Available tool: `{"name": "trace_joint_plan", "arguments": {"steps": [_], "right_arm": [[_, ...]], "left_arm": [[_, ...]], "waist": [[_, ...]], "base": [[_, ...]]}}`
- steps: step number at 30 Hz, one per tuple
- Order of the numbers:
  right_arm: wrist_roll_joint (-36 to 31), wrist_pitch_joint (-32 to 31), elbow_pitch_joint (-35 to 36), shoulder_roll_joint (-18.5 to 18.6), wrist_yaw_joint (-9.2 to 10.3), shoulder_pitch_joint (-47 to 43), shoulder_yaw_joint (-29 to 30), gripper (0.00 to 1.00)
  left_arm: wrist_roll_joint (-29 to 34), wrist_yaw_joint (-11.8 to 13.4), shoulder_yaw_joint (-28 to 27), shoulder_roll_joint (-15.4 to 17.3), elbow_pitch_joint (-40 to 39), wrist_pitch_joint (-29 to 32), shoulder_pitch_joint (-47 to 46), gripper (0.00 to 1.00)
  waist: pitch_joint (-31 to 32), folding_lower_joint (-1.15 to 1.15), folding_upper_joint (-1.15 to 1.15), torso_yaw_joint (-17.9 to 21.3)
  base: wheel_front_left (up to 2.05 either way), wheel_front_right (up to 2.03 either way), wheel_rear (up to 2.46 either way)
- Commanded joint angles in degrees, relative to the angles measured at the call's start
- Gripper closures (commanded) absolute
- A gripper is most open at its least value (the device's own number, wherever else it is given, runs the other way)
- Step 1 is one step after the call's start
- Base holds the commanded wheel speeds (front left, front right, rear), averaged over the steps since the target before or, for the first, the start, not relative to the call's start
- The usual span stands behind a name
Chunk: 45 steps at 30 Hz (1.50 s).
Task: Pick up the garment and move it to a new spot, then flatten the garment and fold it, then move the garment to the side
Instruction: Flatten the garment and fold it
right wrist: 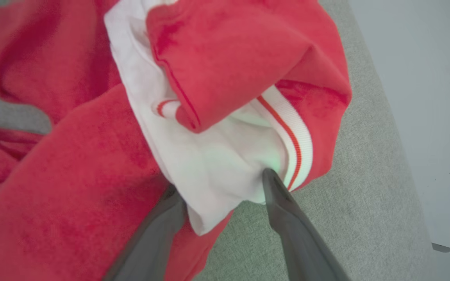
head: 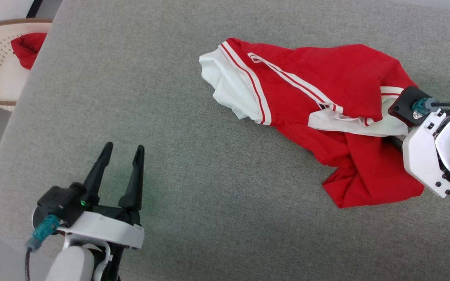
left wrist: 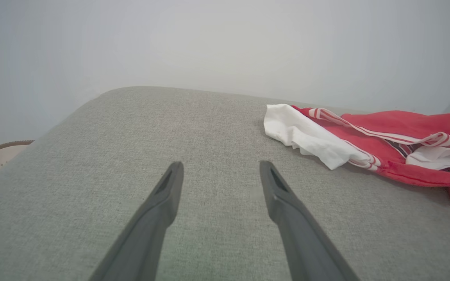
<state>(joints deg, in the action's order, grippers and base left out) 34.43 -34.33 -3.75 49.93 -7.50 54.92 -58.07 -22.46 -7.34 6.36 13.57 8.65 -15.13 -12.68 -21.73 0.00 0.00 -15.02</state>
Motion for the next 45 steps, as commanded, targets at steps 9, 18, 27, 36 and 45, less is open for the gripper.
{"name": "trace_joint_plan", "arguments": {"steps": [9,18,27,36,45], "right_arm": [[1.9,4.6,-3.8,-1.1,0.02,0.7,2.1,1.00],[8.5,9.9,-9.8,-4.9,0.02,-7.9,20.3,1.00],[6.8,12.0,-21.4,-16.2,0.02,-18.5,50.9,1.00],[-5.4,10.4,-25.6,-26.8,0.00,-18.0,74.5,1.00],[-20.5,9.0,-24.6,-31.9,0.01,-18.0,79.9,1.00]], "left_arm": [[-1.1,-0.2,0.1,0.7,0.3,0.0,0.7,0.00],[-1.4,-0.2,-0.4,1.3,0.0,0.0,1.9,0.00],[-2.4,-0.2,-0.4,2.1,-0.7,0.0,2.8,0.00],[-3.4,-0.2,0.5,3.3,-1.0,0.0,1.7,0.00],[-4.3,-0.2,1.2,3.9,-0.8,0.0,0.5,0.00]], "waist": [[0.9,0.00,0.00,1.2],[2.5,0.00,0.00,4.0],[2.9,0.00,0.00,6.2],[1.6,0.00,0.00,6.3],[-0.3,0.00,0.00,5.6]], "base": [[0.00,0.00,0.00],[0.00,0.00,0.00],[0.00,0.00,0.00],[0.00,0.00,0.00],[0.00,0.00,0.00]]}}
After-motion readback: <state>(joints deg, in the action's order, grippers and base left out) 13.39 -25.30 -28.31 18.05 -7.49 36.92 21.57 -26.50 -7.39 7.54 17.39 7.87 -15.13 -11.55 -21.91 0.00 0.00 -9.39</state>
